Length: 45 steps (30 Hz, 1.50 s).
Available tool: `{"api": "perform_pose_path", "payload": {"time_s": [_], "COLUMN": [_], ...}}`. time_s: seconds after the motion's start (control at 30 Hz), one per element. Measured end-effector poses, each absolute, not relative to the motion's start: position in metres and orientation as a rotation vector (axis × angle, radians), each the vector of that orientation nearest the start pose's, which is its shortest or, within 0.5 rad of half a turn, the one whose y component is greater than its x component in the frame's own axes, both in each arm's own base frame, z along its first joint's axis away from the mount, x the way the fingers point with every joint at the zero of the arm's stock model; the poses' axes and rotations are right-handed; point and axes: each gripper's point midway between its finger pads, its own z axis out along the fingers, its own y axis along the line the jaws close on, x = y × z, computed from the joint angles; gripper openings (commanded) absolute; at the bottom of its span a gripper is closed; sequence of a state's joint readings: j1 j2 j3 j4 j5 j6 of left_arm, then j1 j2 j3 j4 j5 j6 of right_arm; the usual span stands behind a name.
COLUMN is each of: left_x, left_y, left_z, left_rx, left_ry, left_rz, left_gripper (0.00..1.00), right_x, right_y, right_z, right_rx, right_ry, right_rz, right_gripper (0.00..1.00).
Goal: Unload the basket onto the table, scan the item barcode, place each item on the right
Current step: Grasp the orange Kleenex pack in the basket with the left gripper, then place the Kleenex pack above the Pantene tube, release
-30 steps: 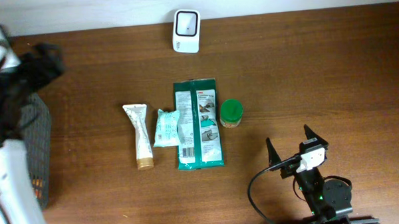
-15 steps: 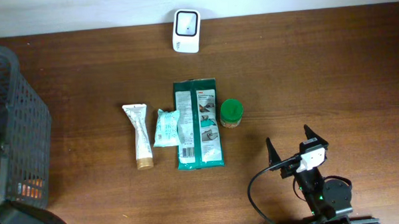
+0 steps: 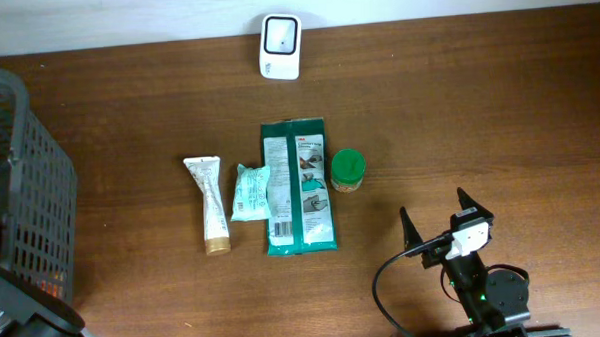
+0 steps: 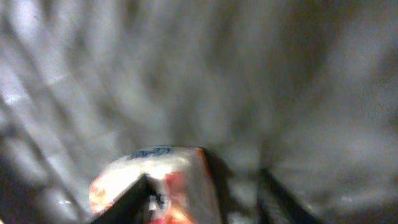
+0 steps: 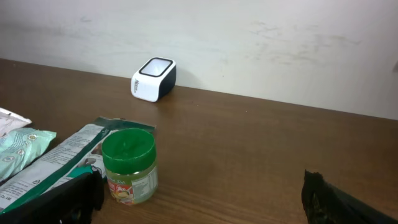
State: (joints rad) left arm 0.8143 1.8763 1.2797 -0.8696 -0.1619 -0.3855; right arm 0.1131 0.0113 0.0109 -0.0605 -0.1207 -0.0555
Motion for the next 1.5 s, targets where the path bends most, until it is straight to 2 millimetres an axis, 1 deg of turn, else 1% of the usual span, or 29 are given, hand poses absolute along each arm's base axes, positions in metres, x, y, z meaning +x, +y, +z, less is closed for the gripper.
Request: {"api": "perform_pose_path", "payload": {"time_s": [0.03, 0.23, 0.27, 0.3, 0.33, 0.37, 0.47, 0.5, 0.53, 0.57, 0.6, 0.67, 0.7, 0.73, 0.8, 0.87, 0.9, 0.93, 0.97, 1.03, 1.1, 1.17, 1.23, 1.27, 1.3, 1.37, 1.4, 1.43, 1.5], "left_x": [0.227, 0.226, 0.227, 0.233, 0.243, 0.255, 0.27, 0.272, 0.27, 0.269, 0.27, 0.292, 0.308, 0.318, 0.336, 0.355, 0.367, 0.378, 0.385, 0.395, 0.4, 0.399, 0.4, 0.404, 0.409, 0.43, 0.439, 0.446, 0.463], "left_y": [0.283, 0.285, 0.284, 0.289, 0.299, 0.31, 0.325, 0.323, 0.315, 0.302, 0.282, 0.234, 0.193, 0.155, 0.089, 0.037, 0.006, -0.025, -0.045, -0.082, -0.128, -0.153, -0.165, -0.165, -0.162, -0.154, -0.151, -0.149, -0.141], "left_z": [0.035, 0.039, 0.044, 0.055, 0.073, 0.1, 0.192, 0.243, 0.288, 0.322, 0.354, 0.38, 0.392, 0.399, 0.389, 0.369, 0.35, 0.323, 0.301, 0.266, 0.216, 0.186, 0.171, 0.167, 0.168, 0.177, 0.176, 0.173, 0.153], "left_rx": [-1.74, -1.749, -1.755, -1.747, -1.724, -1.686, -1.565, -1.494, -1.416, -1.349, -1.263, -1.097, -0.971, -0.859, -0.689, -0.542, -0.458, -0.379, -0.334, -0.261, -0.164, -0.104, -0.07, -0.068, -0.078, -0.122, -0.14, -0.151, -0.182], "left_ry": [2.519, 2.525, 2.539, 2.522, 2.482, 2.411, 2.196, 2.081, 1.976, 1.906, 1.851, 1.854, 1.885, 1.921, 2.037, 2.146, 2.223, 2.315, 2.383, 2.481, 2.614, 2.685, 2.703, 2.694, 2.672, 2.569, 2.534, 2.515, 2.501], "left_rz": [0.288, 0.301, 0.288, 0.28, 0.285, 0.296, 0.332, 0.339, 0.328, 0.307, 0.273, 0.184, 0.104, 0.031, -0.05, -0.098, -0.119, -0.131, -0.127, -0.132, -0.124, -0.105, -0.073, -0.043, -0.014, 0.05, 0.08, 0.102, 0.162], "left_gripper": [0.0, 0.0, 0.0, 0.0, 0.0, 0.0, 0.0, 0.0, 0.0, 0.0, 0.0, 0.0, 0.0, 0.0, 0.0, 0.0, 0.0, 0.0, 0.0, 0.0, 0.0, 0.0, 0.0, 0.0, 0.0, 0.0, 0.0, 0.0, 0.0], "right_x": [0.241, 0.241, 0.241, 0.241, 0.241, 0.241, 0.241, 0.241, 0.241, 0.241, 0.241, 0.241, 0.241, 0.241, 0.241, 0.241, 0.241, 0.241, 0.241, 0.241, 0.241, 0.241, 0.241, 0.241, 0.241, 0.241, 0.241, 0.241, 0.241], "right_y": [0.048, 0.048, 0.048, 0.048, 0.048, 0.048, 0.048, 0.048, 0.048, 0.048, 0.048, 0.048, 0.048, 0.048, 0.048, 0.048, 0.048, 0.048, 0.048, 0.048, 0.048, 0.048, 0.048, 0.048, 0.048, 0.048, 0.048, 0.048, 0.048], "right_z": [0.162, 0.161, 0.162, 0.162, 0.162, 0.161, 0.162, 0.162, 0.162, 0.162, 0.162, 0.162, 0.162, 0.162, 0.162, 0.162, 0.162, 0.162, 0.162, 0.162, 0.162, 0.162, 0.162, 0.162, 0.162, 0.162, 0.162, 0.162, 0.162], "right_rx": [-0.23, -0.23, -0.229, -0.229, -0.23, -0.229, -0.229, -0.229, -0.23, -0.23, -0.23, -0.229, -0.229, -0.23, -0.229, -0.229, -0.23, -0.23, -0.23, -0.229, -0.229, -0.23, -0.23, -0.23, -0.23, -0.23, -0.229, -0.229, -0.23], "right_ry": [1.616, 1.617, 1.617, 1.617, 1.616, 1.617, 1.616, 1.616, 1.617, 1.616, 1.616, 1.617, 1.617, 1.616, 1.617, 1.616, 1.616, 1.616, 1.616, 1.617, 1.616, 1.617, 1.616, 1.616, 1.616, 1.616, 1.616, 1.617, 1.616], "right_rz": [0.143, 0.143, 0.144, 0.143, 0.143, 0.144, 0.143, 0.143, 0.143, 0.143, 0.143, 0.143, 0.143, 0.143, 0.143, 0.144, 0.143, 0.143, 0.143, 0.143, 0.144, 0.142, 0.143, 0.143, 0.143, 0.143, 0.143, 0.143, 0.143], "right_gripper": [0.98, 0.98, 0.98, 0.98, 0.98, 0.98, 0.98, 0.98, 0.98, 0.98, 0.98, 0.98, 0.98, 0.98, 0.98, 0.98, 0.98, 0.98, 0.98, 0.98, 0.98, 0.98, 0.99, 0.98, 0.98, 0.98, 0.98, 0.98, 0.98]}}
